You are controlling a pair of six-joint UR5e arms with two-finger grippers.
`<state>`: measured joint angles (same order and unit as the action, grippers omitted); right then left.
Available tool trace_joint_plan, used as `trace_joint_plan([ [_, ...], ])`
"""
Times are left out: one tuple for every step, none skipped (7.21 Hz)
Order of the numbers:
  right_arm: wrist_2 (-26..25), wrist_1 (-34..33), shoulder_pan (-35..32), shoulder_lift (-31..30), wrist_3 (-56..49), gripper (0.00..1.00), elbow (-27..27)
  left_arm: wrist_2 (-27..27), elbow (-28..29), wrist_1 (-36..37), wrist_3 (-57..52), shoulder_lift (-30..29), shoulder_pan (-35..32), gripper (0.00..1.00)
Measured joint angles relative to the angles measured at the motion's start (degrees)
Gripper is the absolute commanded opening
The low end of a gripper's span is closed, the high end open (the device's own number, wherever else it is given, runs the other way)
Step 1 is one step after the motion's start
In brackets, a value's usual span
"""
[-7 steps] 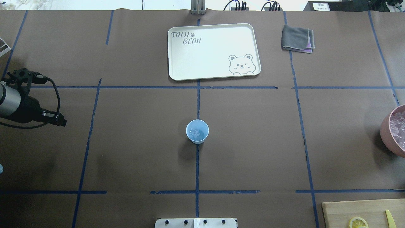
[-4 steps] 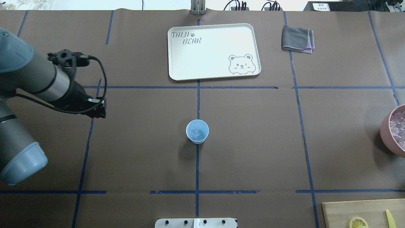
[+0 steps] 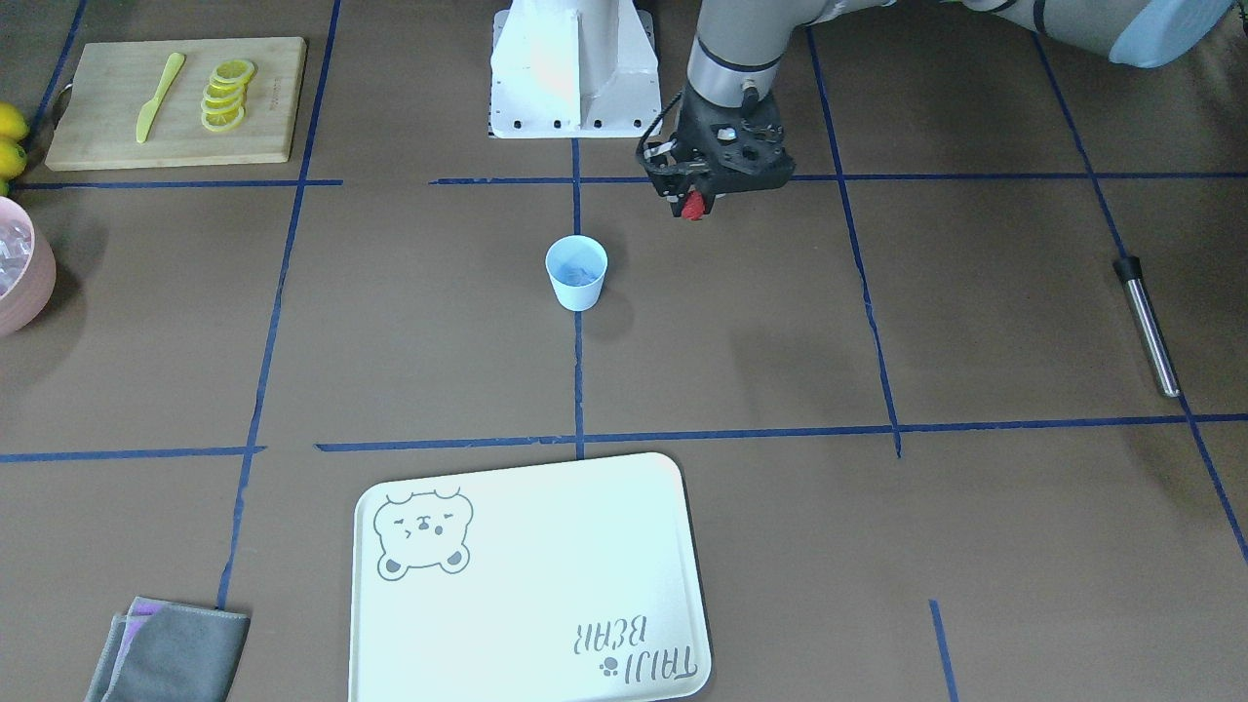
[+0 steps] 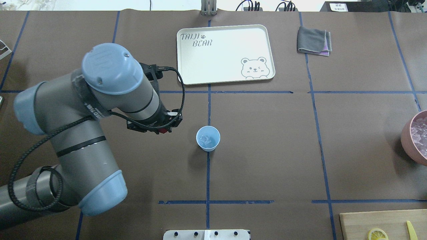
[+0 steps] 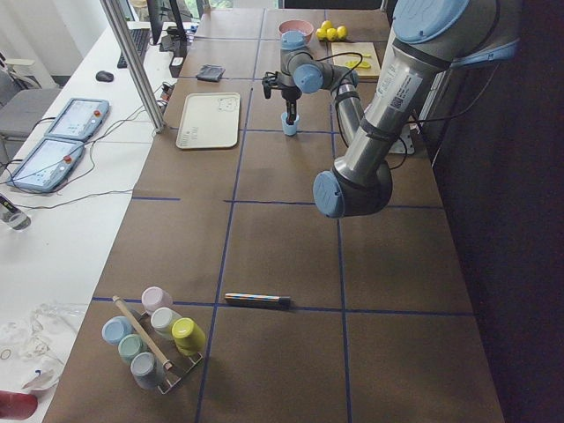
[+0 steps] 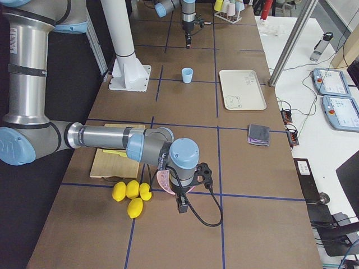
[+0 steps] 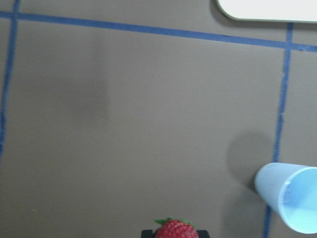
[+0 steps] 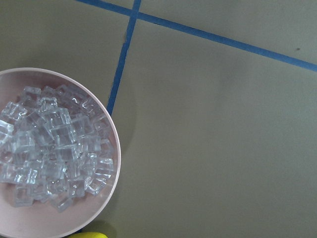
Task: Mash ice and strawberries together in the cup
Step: 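Carry the strawberry with the left gripper over the blue cup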
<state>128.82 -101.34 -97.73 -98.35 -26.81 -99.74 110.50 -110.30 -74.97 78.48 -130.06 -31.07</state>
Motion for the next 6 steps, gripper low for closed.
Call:
trace_joint_plan([
  [0.0, 0.0, 0.0, 0.0, 0.0, 1.0, 0.0, -1.6, 3.8, -0.1, 2.5, -3.7, 1.7, 0.06],
  [0.0, 0.0, 0.0, 0.0, -0.1, 1.0, 0.1, -2.4, 7.8, -1.1, 4.3, -6.8, 2.7, 0.06],
  [0.0, 0.0, 0.0, 0.0, -0.1, 1.0, 0.2, -2.7, 11.1, -3.4, 5.1, -8.5, 3.2, 0.08],
  [0.0, 0.0, 0.0, 0.0, -0.1, 1.0, 0.2, -2.8, 13.3, -5.7, 5.4, -9.2, 3.5, 0.17],
  [0.0, 0.0, 0.0, 0.0, -0.1, 1.0, 0.3, -2.8, 14.3, -6.8, 5.5, -9.5, 3.6, 0.35],
  [0.0, 0.0, 0.0, 0.0, -0.1, 1.0, 0.3, -2.8, 14.6, -7.2, 5.5, -9.6, 3.7, 0.64],
])
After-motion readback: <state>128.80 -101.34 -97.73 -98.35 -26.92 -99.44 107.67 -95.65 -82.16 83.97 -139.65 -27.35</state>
